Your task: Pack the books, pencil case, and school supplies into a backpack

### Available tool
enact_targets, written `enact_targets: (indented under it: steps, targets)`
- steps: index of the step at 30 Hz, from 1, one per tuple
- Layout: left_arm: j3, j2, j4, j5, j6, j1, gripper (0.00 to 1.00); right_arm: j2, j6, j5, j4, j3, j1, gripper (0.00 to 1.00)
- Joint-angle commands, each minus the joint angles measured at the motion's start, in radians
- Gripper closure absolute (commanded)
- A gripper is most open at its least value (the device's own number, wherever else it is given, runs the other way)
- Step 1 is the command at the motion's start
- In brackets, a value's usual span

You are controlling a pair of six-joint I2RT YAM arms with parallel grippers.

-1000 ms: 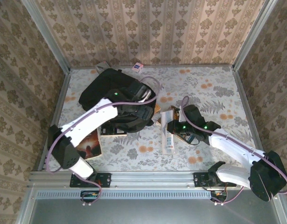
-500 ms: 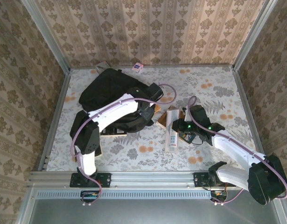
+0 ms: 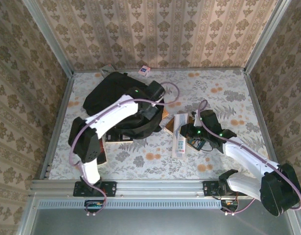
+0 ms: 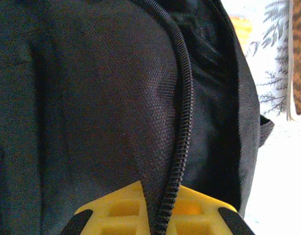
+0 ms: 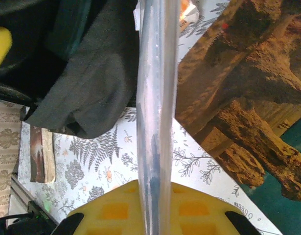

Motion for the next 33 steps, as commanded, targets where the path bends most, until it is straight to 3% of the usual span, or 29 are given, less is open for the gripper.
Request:
enact_targets:
  steps: [1, 6, 14, 23, 29, 33]
  targets:
    - [0.048, -0.146, 0.011, 0.057, 0.025, 0.037, 1.00, -0.026, 0.013, -0.057, 0.064, 0.039, -0.004, 1.00]
    - [0.039, -0.286, 0.029, 0.073, 0.006, 0.108, 1.00, 0.063, 0.096, -0.174, 0.120, 0.143, 0.020, 1.00]
    - [-0.017, -0.388, 0.087, 0.317, -0.093, 0.283, 1.00, 0.286, 0.238, -0.228, 0.260, 0.357, 0.110, 1.00]
    - [-0.022, -0.365, 0.151, 0.463, -0.198, 0.338, 1.00, 0.612, 0.561, -0.188, 0.384, 0.553, 0.150, 1.00]
    - [-0.008, -0.336, 0.174, 0.479, -0.254, 0.338, 1.00, 0.680, 0.603, -0.077, 0.315, 0.639, 0.182, 1.00]
    - [0.007, -0.311, 0.187, 0.547, -0.270, 0.369, 1.00, 0.718, 0.643, -0.009, 0.408, 0.648, 0.188, 1.00]
